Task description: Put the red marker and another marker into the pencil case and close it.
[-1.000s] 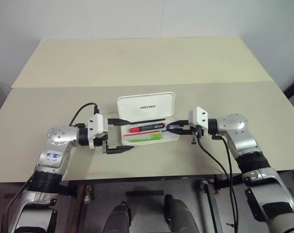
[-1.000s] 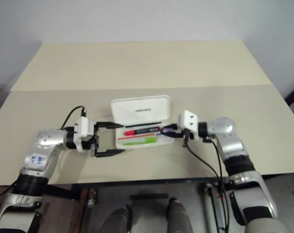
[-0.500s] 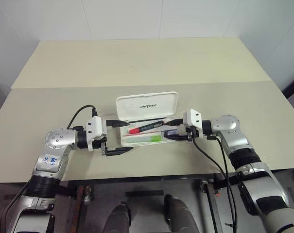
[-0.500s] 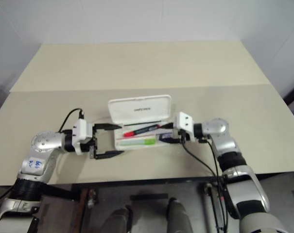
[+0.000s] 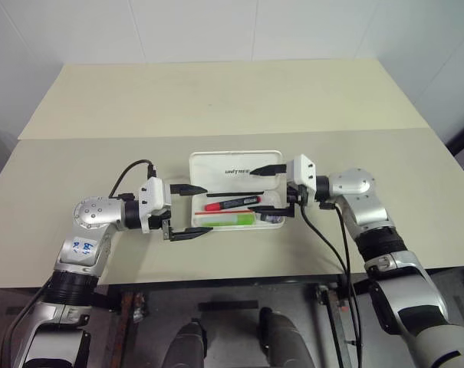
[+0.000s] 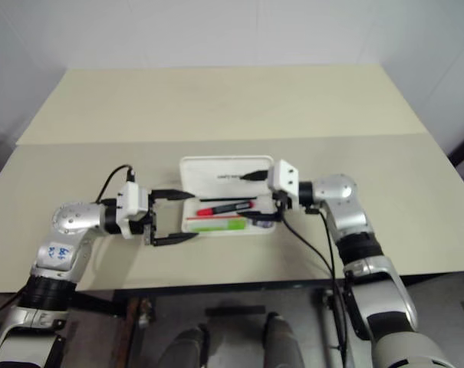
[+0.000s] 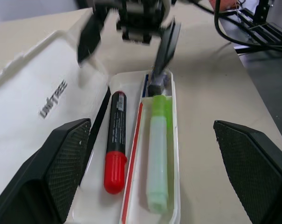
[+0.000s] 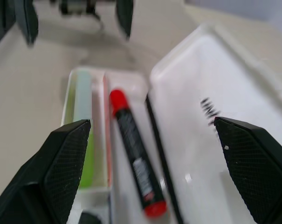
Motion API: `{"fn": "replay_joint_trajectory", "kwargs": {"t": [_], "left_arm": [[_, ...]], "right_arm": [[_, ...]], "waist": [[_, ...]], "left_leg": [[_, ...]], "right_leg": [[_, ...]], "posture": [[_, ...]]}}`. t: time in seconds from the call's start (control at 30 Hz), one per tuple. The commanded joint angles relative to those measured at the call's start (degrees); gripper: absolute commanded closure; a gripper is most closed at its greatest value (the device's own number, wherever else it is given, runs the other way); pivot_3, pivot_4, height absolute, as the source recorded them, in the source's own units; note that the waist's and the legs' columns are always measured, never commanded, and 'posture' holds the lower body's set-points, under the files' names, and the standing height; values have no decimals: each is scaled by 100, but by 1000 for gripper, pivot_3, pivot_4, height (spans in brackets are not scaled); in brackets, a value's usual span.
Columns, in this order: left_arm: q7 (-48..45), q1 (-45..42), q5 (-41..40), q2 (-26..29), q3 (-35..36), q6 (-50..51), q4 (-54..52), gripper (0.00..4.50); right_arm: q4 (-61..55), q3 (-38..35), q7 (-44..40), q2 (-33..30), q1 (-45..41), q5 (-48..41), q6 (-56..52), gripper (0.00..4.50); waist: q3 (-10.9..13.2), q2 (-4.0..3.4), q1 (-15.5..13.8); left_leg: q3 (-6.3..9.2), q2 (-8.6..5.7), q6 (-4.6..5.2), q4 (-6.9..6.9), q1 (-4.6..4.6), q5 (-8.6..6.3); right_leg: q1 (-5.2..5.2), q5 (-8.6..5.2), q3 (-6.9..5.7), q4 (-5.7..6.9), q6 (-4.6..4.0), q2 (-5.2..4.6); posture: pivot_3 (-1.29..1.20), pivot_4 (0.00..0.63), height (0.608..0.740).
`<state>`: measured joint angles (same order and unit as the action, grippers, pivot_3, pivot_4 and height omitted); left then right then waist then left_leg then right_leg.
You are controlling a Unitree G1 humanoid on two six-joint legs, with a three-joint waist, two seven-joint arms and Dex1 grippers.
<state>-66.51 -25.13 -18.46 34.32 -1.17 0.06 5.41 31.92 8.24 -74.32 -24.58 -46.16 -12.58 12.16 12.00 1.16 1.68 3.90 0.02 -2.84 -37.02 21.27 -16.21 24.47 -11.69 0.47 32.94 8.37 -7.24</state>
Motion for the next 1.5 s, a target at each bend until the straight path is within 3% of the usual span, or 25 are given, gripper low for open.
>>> {"fn": "replay_joint_trajectory", "kwargs": {"t": [0.03, 0.37, 0.53, 0.93, 1.0, 1.5], "left_arm": [[-69, -118, -40, -14, -21, -61, -37, 0], [-183, -48, -116, 57, 69, -38, -27, 0], [-317, -16, -278, 99, 202, 21, 9, 0], [-534, -93, -356, -115, -30, 124, -42, 4020], [-522, -69, -256, -168, -112, 67, -1, 4484], [-204, -230, 514, -495, -466, -666, 1084, 4484]], "right_arm": [[-637, -235, -4, -121, 62, -313, -403, 17], [-2570, -663, 58, -1109, 1311, -737, -1299, 17], [-3429, -1285, 363, -1697, 2202, -960, -1736, 17], [-3913, -1719, 911, -1946, 3023, -960, -1754, 0], [-3952, -1723, 981, -1923, 3090, -954, -1713, 0], [-4583, -1625, 1485, -1787, 3314, -1037, -1940, 0]], "waist": [[0, 0, -2], [0, 0, -25], [0, 0, -24], [1, 0, -19], [0, 0, -26], [1, 0, -29]], "left_leg": [[0, 0, 0, 1, 1, 0], [2, -3, 0, 0, 11, -3], [1, 0, 0, 0, 4, -3], [-7, 0, 1, -12, 2, 0], [-7, 0, 1, -11, 2, 0], [-6, -1, 1, -10, 3, 0]], "right_leg": [[0, 0, 0, 0, 0, 0], [1, -1, 0, -11, 3, -1], [1, -3, 0, -28, 0, 0], [-4, -3, 5, -36, -1, -1], [-4, -3, 5, -36, -2, -1], [-5, -3, 5, -40, -2, -1]], "posture": [[0, 150, 740], [0, 150, 740], [0, 150, 740], [0, 150, 740], [0, 150, 740], [0, 150, 740]]}}
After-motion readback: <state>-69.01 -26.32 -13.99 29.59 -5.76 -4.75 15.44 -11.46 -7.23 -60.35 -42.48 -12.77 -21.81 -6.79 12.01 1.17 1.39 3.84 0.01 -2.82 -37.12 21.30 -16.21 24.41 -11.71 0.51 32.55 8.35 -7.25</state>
